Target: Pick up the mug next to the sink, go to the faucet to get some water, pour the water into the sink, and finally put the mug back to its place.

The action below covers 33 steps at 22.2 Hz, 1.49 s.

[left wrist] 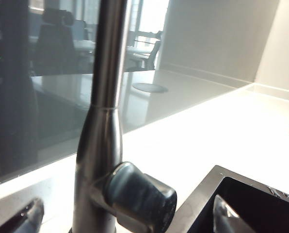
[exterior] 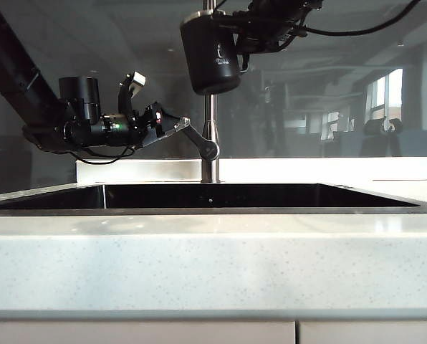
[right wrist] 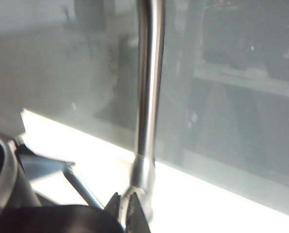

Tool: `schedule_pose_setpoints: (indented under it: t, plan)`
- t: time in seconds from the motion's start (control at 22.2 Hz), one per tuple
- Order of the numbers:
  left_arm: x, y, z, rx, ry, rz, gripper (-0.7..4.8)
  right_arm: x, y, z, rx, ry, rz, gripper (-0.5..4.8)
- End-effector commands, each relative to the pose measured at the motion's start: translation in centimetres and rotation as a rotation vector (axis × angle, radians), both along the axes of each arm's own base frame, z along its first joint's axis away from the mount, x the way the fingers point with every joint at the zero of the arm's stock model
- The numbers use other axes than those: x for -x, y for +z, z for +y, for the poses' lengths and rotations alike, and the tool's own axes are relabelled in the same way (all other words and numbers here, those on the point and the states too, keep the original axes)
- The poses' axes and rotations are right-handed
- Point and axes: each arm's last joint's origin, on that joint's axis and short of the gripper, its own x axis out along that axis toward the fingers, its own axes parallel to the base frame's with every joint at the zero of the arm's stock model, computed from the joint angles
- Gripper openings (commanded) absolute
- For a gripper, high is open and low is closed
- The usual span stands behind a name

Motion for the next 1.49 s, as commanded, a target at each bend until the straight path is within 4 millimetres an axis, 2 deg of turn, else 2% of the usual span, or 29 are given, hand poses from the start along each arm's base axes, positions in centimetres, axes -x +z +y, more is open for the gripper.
schedule_pose_setpoints:
  t: [0.05, 0.41, 0.68, 0.95, 1.49]
  plan:
    - [0.0, 0.6, 0.3, 0.004, 0.009, -0.023, 4.79, 1.3, 2.8, -0.7, 0.106, -0.102, -0.114, -0.01]
    - [-0.2, 0.6, 0.4, 0.024, 0.093, -0.022, 4.79, 2.8, 4.7, -1.7, 0.494, -0.212, -0.223, -0.01]
    - [-0.2, 0.6, 0.4, 0.024, 0.098, -0.021, 4.79, 3.3, 4.8, -1.9, 0.714, -0.218, -0.230, -0.01]
    - [-0.2, 0.6, 0.4, 0.025, 0.098, -0.021, 4.79, 3.6, 4.9, -1.0, 0.995, -0.170, -0.310, -0.01]
    - [-0.2, 0.6, 0.4, 0.024, 0.098, -0.017, 4.79, 4.5, 4.9, 0.6, 1.430, -0.154, -0.390, -0.01]
